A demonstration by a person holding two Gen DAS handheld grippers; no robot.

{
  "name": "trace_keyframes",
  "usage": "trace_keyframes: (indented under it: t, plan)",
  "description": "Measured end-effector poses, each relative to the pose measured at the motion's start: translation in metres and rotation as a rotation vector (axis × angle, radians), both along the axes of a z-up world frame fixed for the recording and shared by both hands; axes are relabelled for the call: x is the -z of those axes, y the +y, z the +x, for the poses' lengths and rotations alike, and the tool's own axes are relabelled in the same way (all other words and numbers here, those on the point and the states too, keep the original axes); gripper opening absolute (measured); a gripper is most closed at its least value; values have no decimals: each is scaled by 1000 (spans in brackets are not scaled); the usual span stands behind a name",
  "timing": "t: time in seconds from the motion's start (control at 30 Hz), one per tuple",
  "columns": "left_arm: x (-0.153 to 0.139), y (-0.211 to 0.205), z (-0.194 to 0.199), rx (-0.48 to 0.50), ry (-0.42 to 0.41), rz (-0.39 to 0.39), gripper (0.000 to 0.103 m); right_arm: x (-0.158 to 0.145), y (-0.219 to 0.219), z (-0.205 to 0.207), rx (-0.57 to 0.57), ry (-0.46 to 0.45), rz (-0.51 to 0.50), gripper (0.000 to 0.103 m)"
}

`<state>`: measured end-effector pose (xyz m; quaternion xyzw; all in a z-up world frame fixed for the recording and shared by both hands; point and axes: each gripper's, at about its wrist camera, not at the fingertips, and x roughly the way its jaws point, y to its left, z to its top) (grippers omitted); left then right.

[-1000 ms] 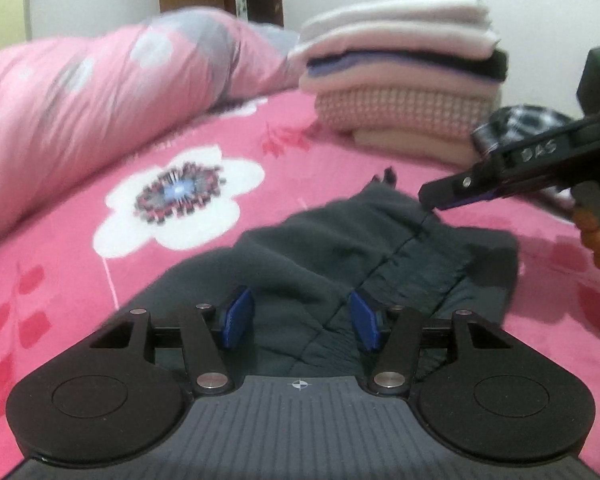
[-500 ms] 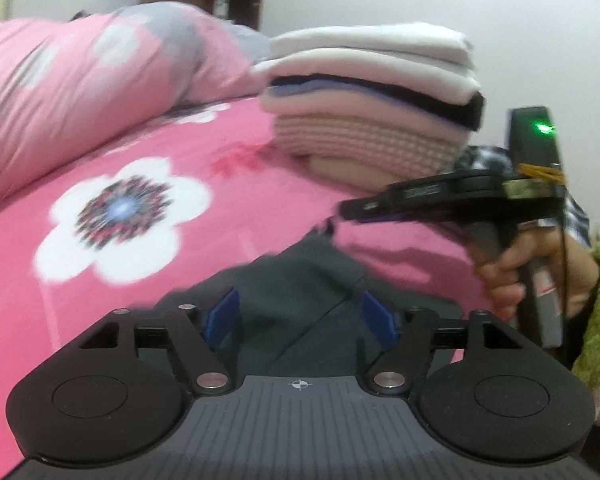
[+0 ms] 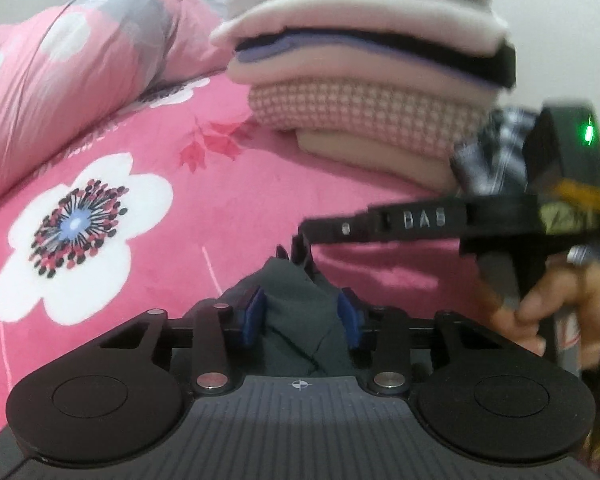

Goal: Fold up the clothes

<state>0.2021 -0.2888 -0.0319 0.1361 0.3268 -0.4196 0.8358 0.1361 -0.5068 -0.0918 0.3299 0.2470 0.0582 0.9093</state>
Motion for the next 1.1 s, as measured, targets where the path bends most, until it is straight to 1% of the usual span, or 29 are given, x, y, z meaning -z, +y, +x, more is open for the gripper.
trace_keyframes:
  t: [0.07, 0.1, 0.17, 0.23, 0.27, 0.3, 0.4, 0.53, 0.6, 0.7, 0.8, 0.93, 1.0, 1.1]
  plan:
    - [1, 2, 3, -3, 8, -14, 37, 2, -3, 1, 2, -5, 26, 24]
    - [2, 2, 4, -7, 13, -16, 34, 3, -4, 2, 2, -6, 36, 24]
    - [3, 2, 6, -17, 20, -19, 28, 6, -5, 3, 1, -4, 55, 24]
    - [4, 5, 8, -29, 23, -31, 19, 8, -7, 3, -2, -5, 70, 24]
    - [4, 7, 10, -36, 34, -44, 17, 9, -7, 4, -3, -6, 78, 24]
    - [4, 10, 13, -42, 54, -61, 17, 10, -8, 3, -5, -9, 85, 24]
    - [3, 21, 24, -72, 126, -119, 11, 11, -10, 6, -10, -22, 115, 24]
    - [3, 29, 34, -112, 182, -172, 4, 14, -11, 13, -23, -18, 147, 24]
    - [2, 35, 39, -128, 220, -222, 4, 16, -8, 16, -46, -4, 152, 24]
    - [0, 44, 46, -154, 269, -295, 3, 17, -5, 15, -83, -7, 161, 24]
    - [1, 49, 54, -182, 315, -347, 3, 16, -2, 12, -117, -20, 164, 24]
    - [1, 52, 59, -201, 337, -389, 3, 12, 3, 6, -153, -48, 142, 23]
    - [0, 51, 60, -199, 337, -401, 3, 9, 8, 2, -173, -65, 110, 23]
    - [-1, 48, 56, -178, 317, -396, 3, 5, 19, 3, -208, -69, 41, 23]
